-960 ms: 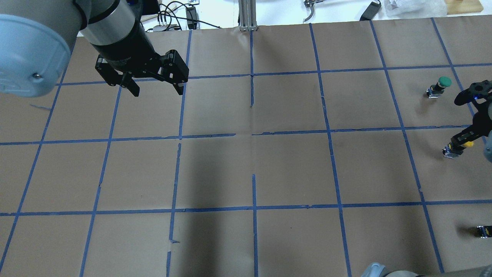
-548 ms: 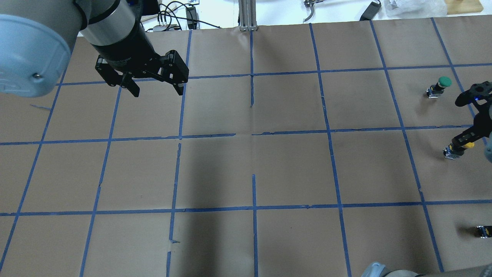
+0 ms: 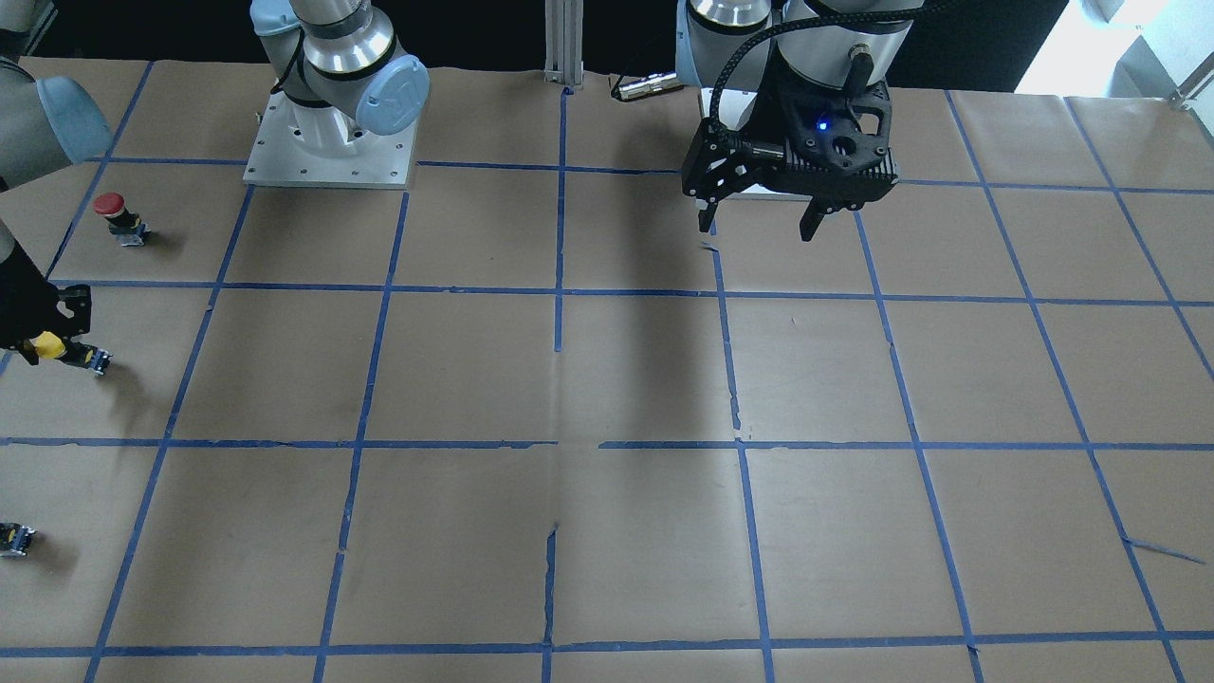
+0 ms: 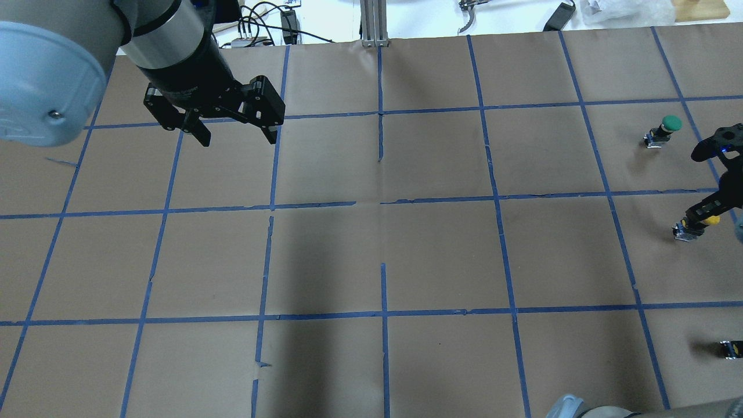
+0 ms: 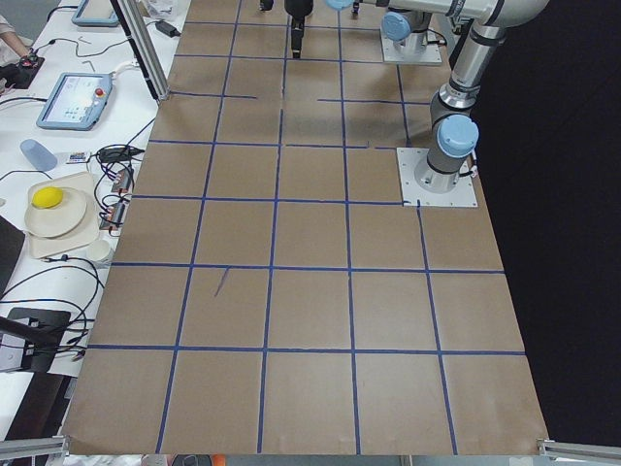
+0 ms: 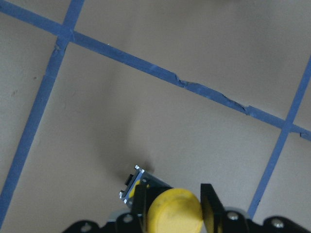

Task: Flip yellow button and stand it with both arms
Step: 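Lower the button upright onto the table with the right gripper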

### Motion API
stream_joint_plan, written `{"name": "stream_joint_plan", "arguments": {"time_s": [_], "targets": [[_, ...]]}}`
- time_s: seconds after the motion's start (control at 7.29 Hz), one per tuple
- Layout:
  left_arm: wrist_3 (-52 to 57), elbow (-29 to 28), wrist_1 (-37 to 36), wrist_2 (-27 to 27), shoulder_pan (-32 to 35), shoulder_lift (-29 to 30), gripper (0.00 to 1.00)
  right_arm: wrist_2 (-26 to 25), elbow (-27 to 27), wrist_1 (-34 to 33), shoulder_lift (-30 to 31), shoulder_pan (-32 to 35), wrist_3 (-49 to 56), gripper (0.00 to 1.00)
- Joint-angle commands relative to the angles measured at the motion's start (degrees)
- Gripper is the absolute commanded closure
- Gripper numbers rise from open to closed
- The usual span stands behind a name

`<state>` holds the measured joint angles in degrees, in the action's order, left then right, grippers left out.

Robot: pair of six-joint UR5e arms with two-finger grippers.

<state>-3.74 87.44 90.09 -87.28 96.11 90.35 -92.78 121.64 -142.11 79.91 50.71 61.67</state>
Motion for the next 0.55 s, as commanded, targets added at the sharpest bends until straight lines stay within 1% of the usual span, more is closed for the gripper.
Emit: {"name": "stream_joint_plan", "arguments": {"time_s": [0.0, 0.14, 0.27, 0.41], "targets": [[0.05, 0.1, 0.0, 0.0, 0.04, 0.0, 0.0, -2.38, 0.0, -2.29, -1.5, -0.09, 0.72, 0.63], [0.05, 0.1, 0.0, 0.0, 0.04, 0.0, 0.0, -2.49, 0.0, -1.77, -1.42, 0.0, 0.55, 0.29], [0.05, 0.19, 0.0, 0.0, -0.05, 0.0, 0.0, -2.23, -0.09, -1.68, -1.16, 0.0, 0.64, 0.01], [0.05, 0.19, 0.0, 0.0, 0.04, 0.0, 0.0, -2.75, -0.17, -1.59, -1.16, 0.0, 0.29, 0.0]]}}
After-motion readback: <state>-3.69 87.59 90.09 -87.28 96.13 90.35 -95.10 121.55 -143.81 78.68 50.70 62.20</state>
